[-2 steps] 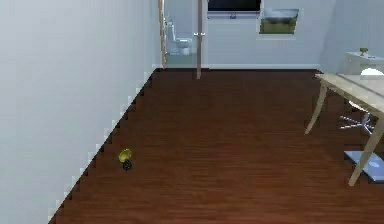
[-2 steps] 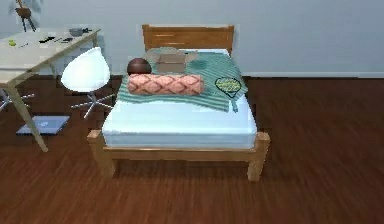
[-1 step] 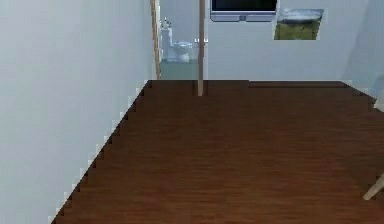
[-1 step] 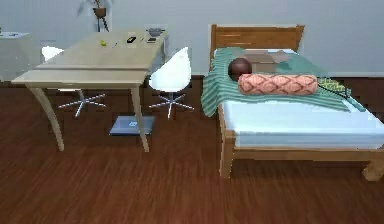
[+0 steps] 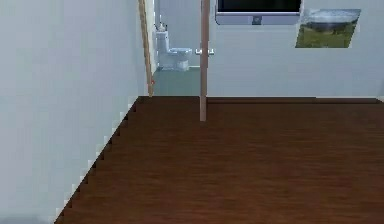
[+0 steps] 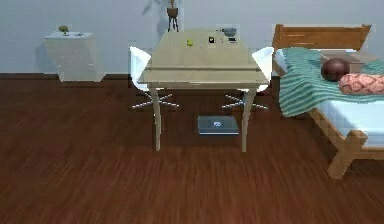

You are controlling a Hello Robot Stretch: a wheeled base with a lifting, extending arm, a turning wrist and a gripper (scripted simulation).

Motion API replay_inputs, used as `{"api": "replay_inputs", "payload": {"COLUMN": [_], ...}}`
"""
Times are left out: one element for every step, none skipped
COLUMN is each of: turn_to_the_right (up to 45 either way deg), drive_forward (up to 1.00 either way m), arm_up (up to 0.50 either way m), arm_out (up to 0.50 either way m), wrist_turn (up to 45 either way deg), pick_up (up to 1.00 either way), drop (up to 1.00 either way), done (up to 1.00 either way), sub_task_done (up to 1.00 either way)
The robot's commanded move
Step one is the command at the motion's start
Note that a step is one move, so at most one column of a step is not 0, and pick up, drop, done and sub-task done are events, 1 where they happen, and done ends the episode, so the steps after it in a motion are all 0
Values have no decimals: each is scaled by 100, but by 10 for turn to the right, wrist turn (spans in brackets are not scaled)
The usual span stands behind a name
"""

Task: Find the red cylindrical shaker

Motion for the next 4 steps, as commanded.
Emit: {"api": "replay_inputs", "payload": {"turn_to_the_right": [-120, 0, 0, -30], "drive_forward": [0, 100, 100, 0], "arm_up": [0, 0, 0, 0], "arm_out": [0, 0, 0, 0], "wrist_turn": [0, 0, 0, 0], "pick_up": [0, 0, 0, 0], "drop": [0, 0, 0, 0], "done": [0, 0, 0, 0], "sub_task_done": [0, 0, 0, 0]}}
